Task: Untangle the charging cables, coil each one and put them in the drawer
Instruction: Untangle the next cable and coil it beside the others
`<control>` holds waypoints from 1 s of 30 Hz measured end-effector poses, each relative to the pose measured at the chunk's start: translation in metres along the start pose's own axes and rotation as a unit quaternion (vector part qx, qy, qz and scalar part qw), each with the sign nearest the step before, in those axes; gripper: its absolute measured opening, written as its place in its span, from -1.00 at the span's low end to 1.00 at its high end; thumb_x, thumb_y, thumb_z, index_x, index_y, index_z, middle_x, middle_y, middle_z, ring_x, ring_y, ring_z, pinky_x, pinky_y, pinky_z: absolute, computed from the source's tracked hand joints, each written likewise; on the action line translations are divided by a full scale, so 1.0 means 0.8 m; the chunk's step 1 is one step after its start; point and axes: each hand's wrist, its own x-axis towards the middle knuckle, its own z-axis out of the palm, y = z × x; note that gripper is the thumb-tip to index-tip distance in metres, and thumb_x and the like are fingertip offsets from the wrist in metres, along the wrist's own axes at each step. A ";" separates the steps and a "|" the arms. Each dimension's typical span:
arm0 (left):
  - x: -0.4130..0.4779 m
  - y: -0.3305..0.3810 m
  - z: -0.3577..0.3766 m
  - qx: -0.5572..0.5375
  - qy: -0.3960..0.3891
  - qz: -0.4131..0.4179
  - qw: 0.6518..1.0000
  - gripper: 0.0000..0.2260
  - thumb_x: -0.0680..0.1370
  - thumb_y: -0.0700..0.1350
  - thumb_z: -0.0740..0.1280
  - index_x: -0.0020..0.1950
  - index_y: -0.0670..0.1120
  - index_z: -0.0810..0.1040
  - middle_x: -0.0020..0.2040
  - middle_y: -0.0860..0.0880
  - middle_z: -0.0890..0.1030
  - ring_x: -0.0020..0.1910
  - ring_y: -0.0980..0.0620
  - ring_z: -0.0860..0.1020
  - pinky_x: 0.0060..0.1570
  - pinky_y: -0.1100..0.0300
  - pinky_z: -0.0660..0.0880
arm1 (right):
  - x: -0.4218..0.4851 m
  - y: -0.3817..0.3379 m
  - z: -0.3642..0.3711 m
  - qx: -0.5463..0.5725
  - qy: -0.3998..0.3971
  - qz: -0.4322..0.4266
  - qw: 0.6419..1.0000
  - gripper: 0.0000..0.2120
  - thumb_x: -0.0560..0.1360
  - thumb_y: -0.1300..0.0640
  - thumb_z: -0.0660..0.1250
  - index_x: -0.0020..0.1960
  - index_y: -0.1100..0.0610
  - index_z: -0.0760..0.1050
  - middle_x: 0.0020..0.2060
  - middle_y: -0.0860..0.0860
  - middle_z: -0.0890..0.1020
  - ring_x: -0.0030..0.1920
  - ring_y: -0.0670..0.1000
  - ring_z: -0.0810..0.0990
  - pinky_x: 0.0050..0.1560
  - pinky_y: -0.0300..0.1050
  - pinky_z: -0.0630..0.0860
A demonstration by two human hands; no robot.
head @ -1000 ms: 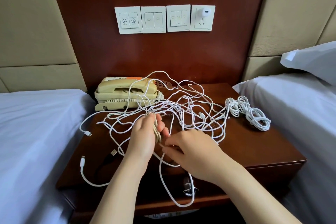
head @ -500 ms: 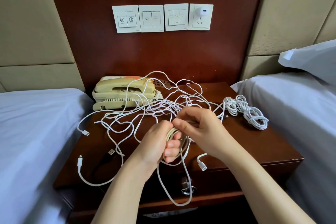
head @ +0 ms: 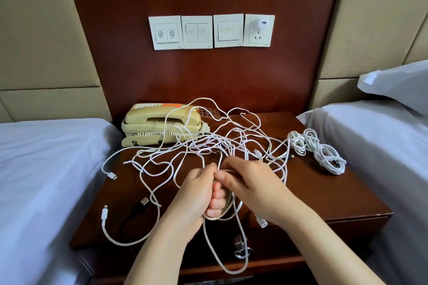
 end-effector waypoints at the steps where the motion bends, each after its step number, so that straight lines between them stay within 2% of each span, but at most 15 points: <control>1: 0.003 -0.001 -0.001 -0.005 0.017 -0.002 1.000 -0.51 0.64 -0.08 0.06 -0.51 -0.08 0.22 -0.61 0.01 0.19 -0.70 0.13 0.13 -0.63 0.45 0.06 | 0.001 0.000 0.003 -0.004 0.003 0.002 1.000 -0.74 0.52 -0.19 0.12 -0.16 -0.02 0.37 -0.37 -0.05 0.56 -0.34 -0.02 0.47 -0.25 -0.06 0.41; 3: 0.007 -0.003 -0.002 -0.011 0.050 -0.003 0.999 -0.57 0.65 -0.06 0.07 -0.43 -0.11 0.23 -0.61 0.00 0.20 -0.70 0.13 0.13 -0.62 0.45 0.06 | 0.001 -0.003 0.007 -0.008 0.005 0.001 1.000 -0.73 0.54 -0.18 0.13 -0.24 -0.06 0.28 -0.43 -0.08 0.47 -0.37 -0.02 0.41 -0.28 -0.07 0.36; 5: 0.011 -0.005 -0.003 0.004 0.088 0.009 0.996 -0.59 0.65 -0.05 0.07 -0.39 -0.14 0.26 -0.62 0.00 0.23 -0.70 0.12 0.14 -0.60 0.44 0.07 | 0.000 -0.007 0.010 -0.019 0.007 -0.006 1.000 -0.68 0.51 -0.22 0.09 -0.26 -0.02 0.29 -0.45 -0.07 0.42 -0.40 0.00 0.38 -0.32 -0.06 0.31; 7: 0.012 -0.006 -0.005 0.024 0.119 0.024 0.992 -0.63 0.65 -0.09 0.06 -0.33 -0.16 0.34 -0.64 0.01 0.24 -0.70 0.11 0.14 -0.58 0.44 0.07 | -0.001 -0.011 0.012 -0.029 0.001 -0.014 0.999 -0.65 0.55 -0.21 0.11 -0.21 0.04 0.33 -0.42 -0.05 0.44 -0.38 0.03 0.38 -0.34 -0.06 0.29; 11: 0.007 -0.003 -0.004 0.022 0.138 0.047 0.989 -0.74 0.60 -0.19 0.07 -0.17 -0.20 0.48 -0.65 0.03 0.24 -0.69 0.14 0.14 -0.62 0.41 0.07 | -0.002 -0.012 0.015 -0.022 -0.007 -0.032 0.999 -0.72 0.56 -0.19 0.10 -0.10 0.01 0.38 -0.40 -0.07 0.44 -0.37 0.02 0.38 -0.33 -0.06 0.30; 14: 0.002 -0.003 0.004 -0.024 0.142 0.071 0.987 -0.71 0.59 -0.16 0.04 -0.17 -0.20 0.49 -0.58 -0.03 0.32 -0.64 0.08 0.22 -0.58 0.34 0.14 | -0.001 -0.013 0.018 -0.020 0.037 -0.024 0.999 -0.59 0.50 -0.22 -0.02 -0.08 0.06 0.44 -0.33 -0.02 0.58 -0.33 0.06 0.51 -0.28 0.00 0.44; 16: 0.003 -0.003 0.011 -0.044 0.167 0.110 0.979 -0.68 0.60 -0.10 0.04 -0.24 -0.17 0.48 -0.52 -0.08 0.41 -0.57 0.02 0.33 -0.51 0.26 0.27 | 0.000 -0.014 0.021 -0.021 0.080 -0.016 0.996 -0.58 0.50 -0.19 -0.04 -0.14 0.09 0.42 -0.35 0.03 0.58 -0.34 0.10 0.52 -0.28 0.04 0.45; 18: 0.004 -0.005 0.015 -0.014 0.196 0.170 0.966 -0.63 0.62 -0.04 0.05 -0.26 -0.13 0.50 -0.39 -0.10 0.51 -0.39 -0.04 0.45 -0.30 0.09 0.41 | 0.002 -0.013 0.023 0.012 0.126 -0.001 0.992 -0.60 0.53 -0.16 -0.02 -0.24 0.10 0.36 -0.44 0.02 0.50 -0.40 0.09 0.46 -0.34 0.02 0.38; 20: 0.005 -0.010 0.018 0.045 0.201 0.212 0.955 -0.57 0.64 0.02 0.01 -0.21 -0.15 0.55 -0.31 -0.12 0.57 -0.28 -0.05 0.51 -0.17 0.01 0.45 | 0.005 -0.010 0.021 0.059 0.171 0.025 0.983 -0.60 0.59 -0.12 0.03 -0.33 0.06 0.28 -0.51 -0.04 0.39 -0.48 -0.01 0.36 -0.39 -0.08 0.28; 23: 0.002 -0.015 0.023 0.119 0.193 0.222 0.948 -0.40 0.58 0.14 -0.05 -0.15 -0.34 0.52 -0.36 -0.26 0.52 -0.34 -0.08 0.47 -0.26 -0.08 0.46 | 0.006 -0.011 0.020 0.102 0.218 0.047 0.969 -0.64 0.55 -0.10 0.03 -0.38 -0.01 0.18 -0.57 -0.10 0.26 -0.48 -0.06 0.31 -0.44 -0.24 0.19; 26: 0.001 -0.012 0.021 0.119 0.238 0.245 0.932 -0.40 0.60 0.11 -0.01 -0.23 -0.40 0.45 -0.37 -0.35 0.47 -0.40 -0.06 0.39 -0.34 -0.02 0.38 | 0.004 -0.019 0.027 0.135 0.238 0.044 0.961 -0.62 0.57 -0.08 0.04 -0.40 -0.02 0.19 -0.58 -0.10 0.25 -0.49 -0.08 0.29 -0.45 -0.32 0.18; 29: 0.002 -0.005 0.012 0.129 0.284 0.262 0.913 -0.49 0.64 -0.02 0.06 -0.37 -0.36 0.33 -0.46 -0.24 0.37 -0.49 0.08 0.27 -0.46 0.27 0.24 | 0.004 -0.023 0.032 0.173 0.220 0.040 0.959 -0.59 0.62 0.04 0.10 -0.41 0.00 0.20 -0.58 -0.10 0.29 -0.50 -0.09 0.26 -0.44 -0.31 0.17; 30: 0.002 -0.003 0.009 0.136 0.288 0.268 0.909 -0.52 0.64 -0.05 0.08 -0.41 -0.31 0.31 -0.50 -0.17 0.34 -0.53 0.11 0.25 -0.49 0.30 0.22 | 0.004 -0.023 0.032 0.187 0.204 0.040 0.960 -0.59 0.62 0.06 0.12 -0.41 0.04 0.22 -0.57 -0.11 0.29 -0.49 -0.10 0.24 -0.44 -0.30 0.17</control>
